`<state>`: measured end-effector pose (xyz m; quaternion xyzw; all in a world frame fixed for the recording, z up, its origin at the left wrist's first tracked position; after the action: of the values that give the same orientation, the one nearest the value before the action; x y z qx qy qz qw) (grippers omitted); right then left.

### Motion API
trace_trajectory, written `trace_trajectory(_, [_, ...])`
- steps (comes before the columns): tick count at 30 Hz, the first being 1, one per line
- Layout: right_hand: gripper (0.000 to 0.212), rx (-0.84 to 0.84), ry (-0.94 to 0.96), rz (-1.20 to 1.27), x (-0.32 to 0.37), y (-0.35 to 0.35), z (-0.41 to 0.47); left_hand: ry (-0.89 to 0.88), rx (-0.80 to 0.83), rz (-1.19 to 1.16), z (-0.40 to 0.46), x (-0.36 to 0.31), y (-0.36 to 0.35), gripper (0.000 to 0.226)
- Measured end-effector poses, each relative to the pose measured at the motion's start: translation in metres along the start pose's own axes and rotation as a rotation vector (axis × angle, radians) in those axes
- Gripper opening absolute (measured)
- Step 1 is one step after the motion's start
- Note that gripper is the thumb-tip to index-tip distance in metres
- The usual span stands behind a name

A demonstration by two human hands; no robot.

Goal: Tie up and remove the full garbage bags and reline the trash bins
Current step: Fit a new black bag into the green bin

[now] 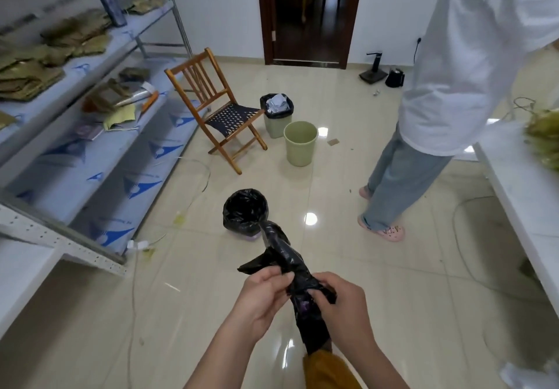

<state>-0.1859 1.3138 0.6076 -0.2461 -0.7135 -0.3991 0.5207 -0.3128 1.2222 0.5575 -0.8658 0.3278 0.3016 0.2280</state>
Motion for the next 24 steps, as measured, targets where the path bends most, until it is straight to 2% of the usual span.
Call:
trace_trajectory(3, [0.045, 0.002, 0.019, -0.004, 0.008, 0.006, 0.075, 0.023, -0.004, 0.029, 0.048, -0.045, -0.016, 0.02])
trace_trajectory(5, [0.045, 0.027, 0.023, -0.022, 0.017, 0.012, 0.125, 0.057, 0.04, 0.098, 0.074, -0.073, -0.033, 0.017])
trace_trajectory(9, [0.038, 0.098, 0.064, -0.051, 0.047, 0.015, 0.22, 0.011, 0.141, 0.106, 0.123, -0.143, -0.062, 0.017])
trace_trajectory(16, [0.027, 0.118, 0.051, -0.064, 0.061, -0.022, 0.356, -0.023, 0.13, 0.139, 0.225, -0.245, -0.053, 0.02])
trace_trajectory(24, [0.042, 0.087, -0.035, -0.081, 0.091, -0.064, 0.49, -0.039, 0.25, 0.175, 0.343, -0.374, -0.047, 0.037])
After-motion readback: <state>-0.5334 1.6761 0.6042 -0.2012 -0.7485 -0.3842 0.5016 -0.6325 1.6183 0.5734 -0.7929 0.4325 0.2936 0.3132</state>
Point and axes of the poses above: each hand's wrist, its own z-axis towards the middle knuckle, its own y-axis out of the back of the hand, x = y × z, the point moved 10 cm from there along z, towards the middle knuckle, and after that the axes turned 9 degrees about z, right-handed, at the moved point
